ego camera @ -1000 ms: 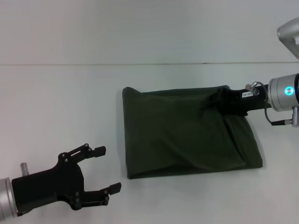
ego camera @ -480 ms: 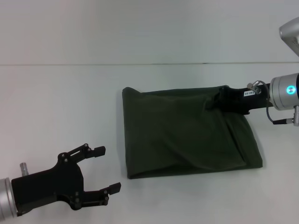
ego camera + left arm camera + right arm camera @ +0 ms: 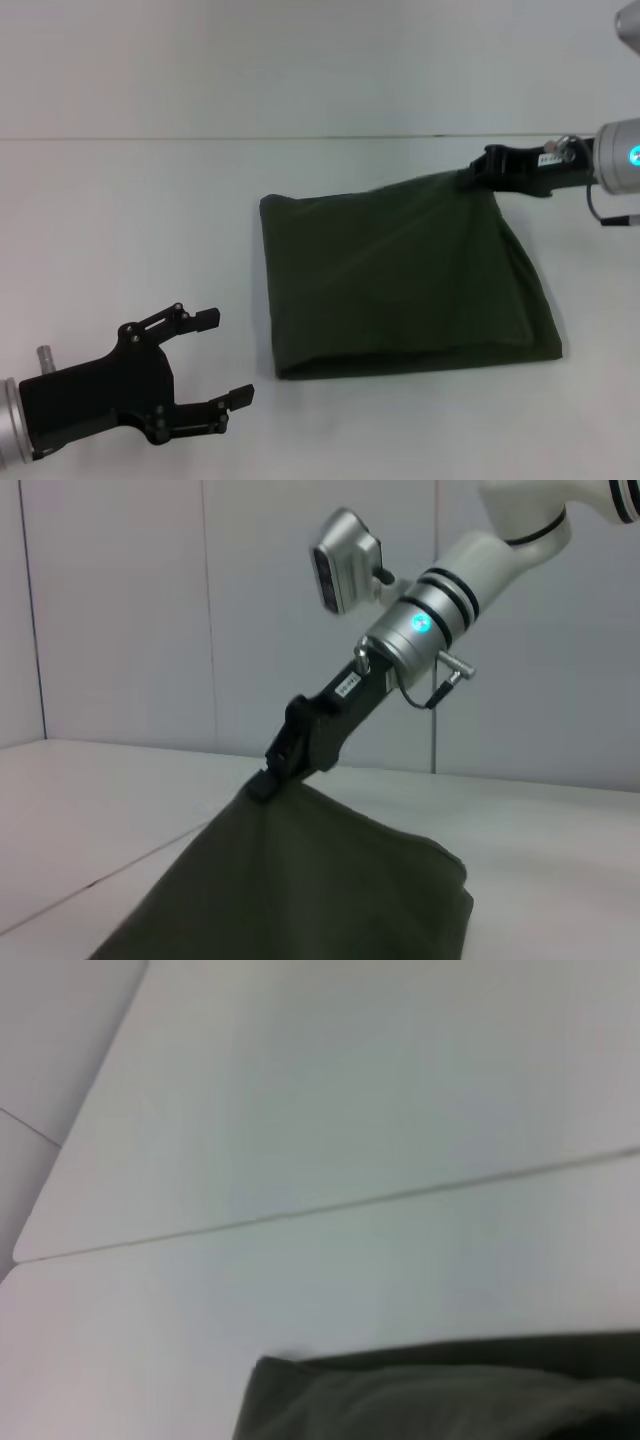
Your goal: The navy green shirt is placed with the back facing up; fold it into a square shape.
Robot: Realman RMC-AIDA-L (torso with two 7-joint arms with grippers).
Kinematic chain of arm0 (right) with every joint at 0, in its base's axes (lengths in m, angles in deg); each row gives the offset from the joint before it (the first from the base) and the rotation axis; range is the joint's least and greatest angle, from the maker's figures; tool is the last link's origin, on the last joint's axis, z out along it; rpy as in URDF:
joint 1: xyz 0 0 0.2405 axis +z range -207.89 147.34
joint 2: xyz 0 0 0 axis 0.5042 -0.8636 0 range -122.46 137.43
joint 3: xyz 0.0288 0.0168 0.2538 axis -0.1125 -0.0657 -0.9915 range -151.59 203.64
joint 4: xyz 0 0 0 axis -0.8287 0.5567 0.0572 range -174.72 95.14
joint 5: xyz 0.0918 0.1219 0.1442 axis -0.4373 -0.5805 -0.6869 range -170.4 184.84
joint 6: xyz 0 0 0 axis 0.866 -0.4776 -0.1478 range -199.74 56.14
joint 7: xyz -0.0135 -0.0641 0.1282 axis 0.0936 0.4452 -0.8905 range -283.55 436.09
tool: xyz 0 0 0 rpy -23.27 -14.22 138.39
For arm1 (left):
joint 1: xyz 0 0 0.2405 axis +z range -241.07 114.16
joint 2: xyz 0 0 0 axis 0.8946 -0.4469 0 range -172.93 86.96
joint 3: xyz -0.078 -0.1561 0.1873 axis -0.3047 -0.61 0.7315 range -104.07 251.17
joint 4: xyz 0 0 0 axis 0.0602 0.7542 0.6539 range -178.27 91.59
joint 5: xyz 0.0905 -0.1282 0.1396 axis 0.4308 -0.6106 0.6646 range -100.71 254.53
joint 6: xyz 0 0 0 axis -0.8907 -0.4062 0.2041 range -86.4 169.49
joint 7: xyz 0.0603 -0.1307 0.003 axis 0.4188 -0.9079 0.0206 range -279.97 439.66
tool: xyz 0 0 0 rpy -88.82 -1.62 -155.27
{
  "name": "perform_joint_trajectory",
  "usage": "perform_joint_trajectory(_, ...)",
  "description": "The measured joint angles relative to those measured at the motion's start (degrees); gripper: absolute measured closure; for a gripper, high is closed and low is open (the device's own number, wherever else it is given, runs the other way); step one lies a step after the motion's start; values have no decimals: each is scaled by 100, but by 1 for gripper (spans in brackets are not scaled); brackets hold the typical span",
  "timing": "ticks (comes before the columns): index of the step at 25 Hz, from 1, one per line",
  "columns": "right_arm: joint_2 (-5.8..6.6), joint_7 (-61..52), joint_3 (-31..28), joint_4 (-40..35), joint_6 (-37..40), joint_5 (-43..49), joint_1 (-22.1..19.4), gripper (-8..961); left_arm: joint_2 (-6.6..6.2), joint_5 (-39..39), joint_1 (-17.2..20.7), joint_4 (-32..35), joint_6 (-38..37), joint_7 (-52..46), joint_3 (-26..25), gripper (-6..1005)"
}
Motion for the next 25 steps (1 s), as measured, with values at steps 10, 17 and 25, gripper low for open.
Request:
perform_joint_trajectory(10,40,54,380,82,-282,58,-154,908,4,5,-2,0,-8,-29,-27,67)
perform_joint_trajectory(17,73,79,492,-17,-399,61,-169,900,7,5,-32,0,-9,-40,-26,67)
perform_joint_trajectory(25,8,158,495,-1,-494,40,-221,891,8,0,-36,-5,-6,-50,-30,66)
